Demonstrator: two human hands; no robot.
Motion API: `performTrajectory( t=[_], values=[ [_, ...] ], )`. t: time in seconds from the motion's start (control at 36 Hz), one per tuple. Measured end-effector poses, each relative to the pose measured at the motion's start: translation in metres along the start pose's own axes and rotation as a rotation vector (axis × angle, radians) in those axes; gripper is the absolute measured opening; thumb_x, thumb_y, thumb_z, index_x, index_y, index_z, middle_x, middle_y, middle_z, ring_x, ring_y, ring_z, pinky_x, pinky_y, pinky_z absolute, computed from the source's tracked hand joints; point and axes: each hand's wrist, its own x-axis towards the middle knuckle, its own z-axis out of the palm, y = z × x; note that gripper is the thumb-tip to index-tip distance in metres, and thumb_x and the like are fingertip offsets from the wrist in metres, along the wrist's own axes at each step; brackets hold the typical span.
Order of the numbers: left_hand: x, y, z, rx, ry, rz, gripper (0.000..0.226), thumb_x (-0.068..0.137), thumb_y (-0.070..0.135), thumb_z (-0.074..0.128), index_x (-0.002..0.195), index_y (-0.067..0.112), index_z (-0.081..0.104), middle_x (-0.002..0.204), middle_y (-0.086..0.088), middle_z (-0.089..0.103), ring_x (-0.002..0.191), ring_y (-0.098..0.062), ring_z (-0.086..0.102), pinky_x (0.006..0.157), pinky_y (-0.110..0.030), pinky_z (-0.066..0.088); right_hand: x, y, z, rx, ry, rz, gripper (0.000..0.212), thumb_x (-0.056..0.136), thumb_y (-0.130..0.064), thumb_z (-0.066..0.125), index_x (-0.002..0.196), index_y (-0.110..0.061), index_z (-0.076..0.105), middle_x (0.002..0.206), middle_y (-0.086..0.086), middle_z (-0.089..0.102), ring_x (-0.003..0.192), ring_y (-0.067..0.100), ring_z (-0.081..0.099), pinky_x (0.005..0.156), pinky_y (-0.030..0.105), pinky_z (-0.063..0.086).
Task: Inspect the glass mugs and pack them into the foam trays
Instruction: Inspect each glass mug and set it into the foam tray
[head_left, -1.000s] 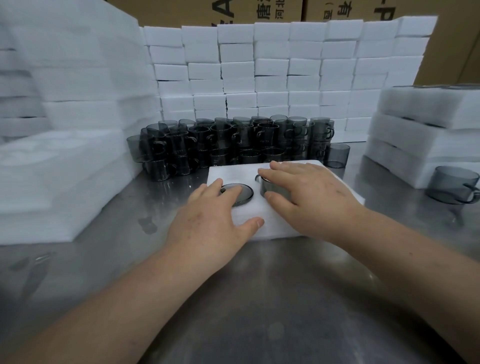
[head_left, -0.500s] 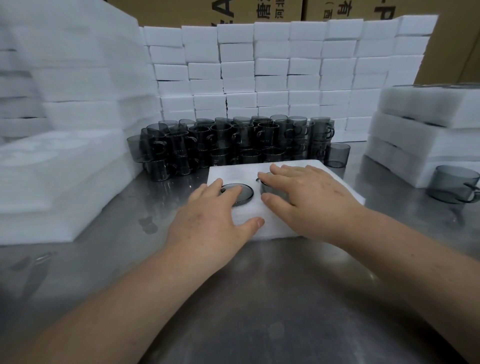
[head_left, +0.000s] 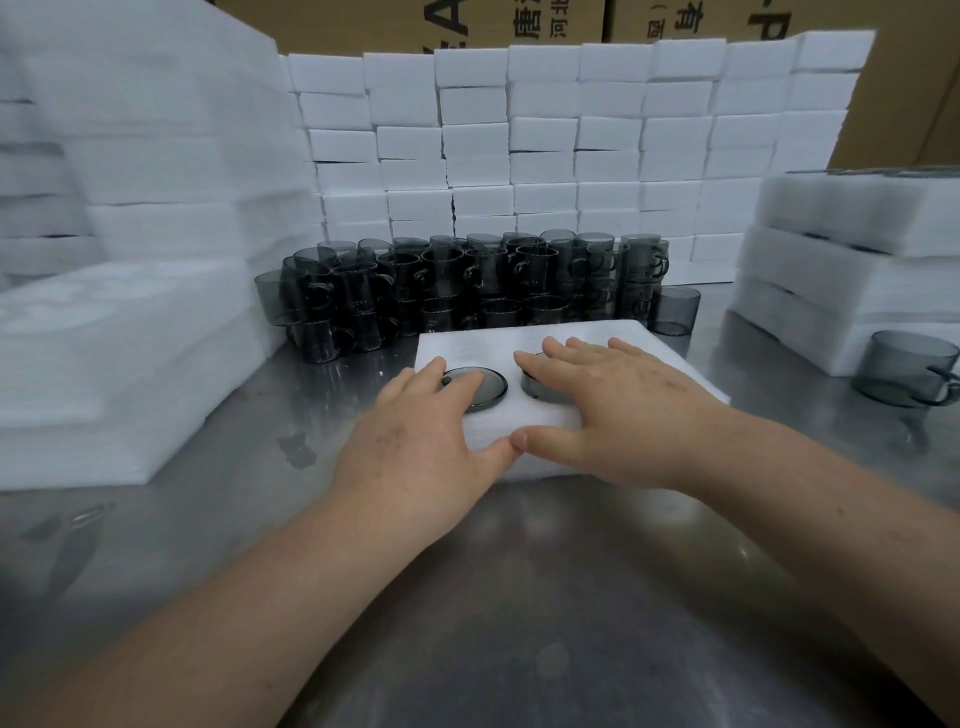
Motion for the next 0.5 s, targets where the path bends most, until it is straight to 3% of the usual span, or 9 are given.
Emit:
performTrajectory(
  t=[0.14, 0.25, 0.36, 0.5],
  values=[
    [0.0002, 0.0000, 0.0006, -0.022, 0.019, 0.008, 0.068, 0.064, 0.071, 0.034, 0.127, 0.046, 0.042, 0.138, 0.013, 0.038, 0.124, -0.008, 0.024, 0.099, -0.029, 0.031, 0.0003, 0.0009, 0.0011, -0.009, 0.002, -0.008, 0.070, 0.087, -0.060, 0.034, 0.148, -0.031, 0.016, 0.153, -0.003, 0.024, 0.140, 0.012, 0.018, 0.113, 0.029, 0.004],
    [-0.0003, -0.0016, 0.0023, -0.029, 0.038, 0.017, 0.066, 0.064, 0.070, 0.038, 0.125, 0.046, 0.043, 0.133, 0.016, 0.040, 0.116, -0.003, 0.020, 0.090, -0.025, 0.029, 0.0014, 0.0020, 0.0019, -0.005, -0.027, 0.000, 0.067, 0.090, -0.058, 0.034, 0.148, -0.031, 0.013, 0.156, -0.001, 0.014, 0.143, 0.013, 0.011, 0.113, 0.029, 0.004],
    [0.0002, -0.0024, 0.0040, -0.023, 0.020, -0.005, 0.068, 0.064, 0.069, 0.042, 0.129, 0.047, 0.040, 0.144, 0.014, 0.033, 0.130, -0.008, 0.019, 0.102, -0.029, 0.027, 0.0020, 0.0021, 0.0020, -0.017, -0.051, -0.001, 0.066, 0.091, -0.056, 0.032, 0.148, -0.030, 0.013, 0.156, -0.002, 0.014, 0.143, 0.013, 0.010, 0.114, 0.030, 0.003],
    [0.0005, -0.0029, 0.0049, -0.013, 0.051, 0.007, 0.067, 0.062, 0.070, 0.040, 0.125, 0.047, 0.040, 0.136, 0.016, 0.039, 0.113, 0.000, 0.014, 0.085, -0.023, 0.022, 0.0025, 0.0021, 0.0032, -0.022, -0.074, 0.011, 0.064, 0.092, -0.056, 0.030, 0.148, -0.031, 0.012, 0.157, -0.004, 0.012, 0.144, 0.014, 0.008, 0.114, 0.032, 0.002]
  ],
)
